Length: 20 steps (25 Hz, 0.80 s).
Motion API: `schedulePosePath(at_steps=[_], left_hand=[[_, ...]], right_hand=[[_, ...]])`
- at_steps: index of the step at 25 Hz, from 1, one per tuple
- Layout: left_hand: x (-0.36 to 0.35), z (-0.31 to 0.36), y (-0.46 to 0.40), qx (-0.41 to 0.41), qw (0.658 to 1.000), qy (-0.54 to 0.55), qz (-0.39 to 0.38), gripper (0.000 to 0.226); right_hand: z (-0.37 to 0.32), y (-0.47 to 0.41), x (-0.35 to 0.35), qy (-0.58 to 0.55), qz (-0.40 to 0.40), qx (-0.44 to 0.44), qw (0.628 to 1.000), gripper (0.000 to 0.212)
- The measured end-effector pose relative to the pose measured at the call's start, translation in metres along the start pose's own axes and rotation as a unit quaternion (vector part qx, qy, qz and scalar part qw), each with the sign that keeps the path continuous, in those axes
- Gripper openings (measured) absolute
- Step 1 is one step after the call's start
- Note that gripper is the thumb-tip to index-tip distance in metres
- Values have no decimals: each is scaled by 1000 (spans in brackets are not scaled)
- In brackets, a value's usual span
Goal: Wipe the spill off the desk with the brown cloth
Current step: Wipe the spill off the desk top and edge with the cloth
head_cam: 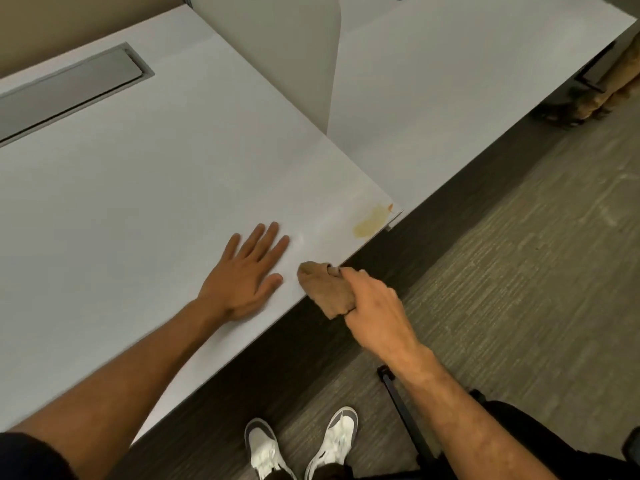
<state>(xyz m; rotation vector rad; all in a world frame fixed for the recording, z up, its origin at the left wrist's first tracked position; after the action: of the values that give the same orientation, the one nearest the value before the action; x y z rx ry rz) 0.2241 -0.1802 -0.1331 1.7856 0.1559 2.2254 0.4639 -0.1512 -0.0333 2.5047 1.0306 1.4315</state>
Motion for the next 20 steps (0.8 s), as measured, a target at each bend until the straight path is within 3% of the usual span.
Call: schedulePosePath(at_steps=[3, 5, 8, 11, 16, 20], left_hand=[[-2, 2, 3, -8, 1000, 5, 8, 69], [0, 1, 1, -11, 1000, -1, 7, 70], [-3, 2, 2, -4, 1000, -9, 9, 73], [-2, 1, 2, 16, 1000, 13, 8, 75], [2, 1, 3, 21, 1000, 20, 7, 71], [3, 2, 3, 17, 1000, 20, 15, 70]], right_hand=[[-14, -6, 30, -48, 103, 18, 993, 57], [-33, -36, 37, 31, 138, 34, 989, 58], [-43, -75, 6, 183, 74, -17, 980, 62], [-37, -76, -40, 236, 66, -30, 969, 78], [-25, -51, -49, 167, 90, 74, 979, 80], [-9, -37, -22, -18, 203, 32, 978, 63]])
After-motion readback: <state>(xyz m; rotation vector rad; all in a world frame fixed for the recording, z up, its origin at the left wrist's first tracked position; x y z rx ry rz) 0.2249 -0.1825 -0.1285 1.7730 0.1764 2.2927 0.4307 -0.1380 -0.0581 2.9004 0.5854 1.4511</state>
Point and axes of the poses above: each hand's wrist, its own y-axis away from the middle knuckle, its own x-axis out of the back of the hand, z = x × y, the point moved 5 cm from there along -y, towards the middle knuckle, and after that the axes turned 5 degrees about -z, right-handed, at the moved point
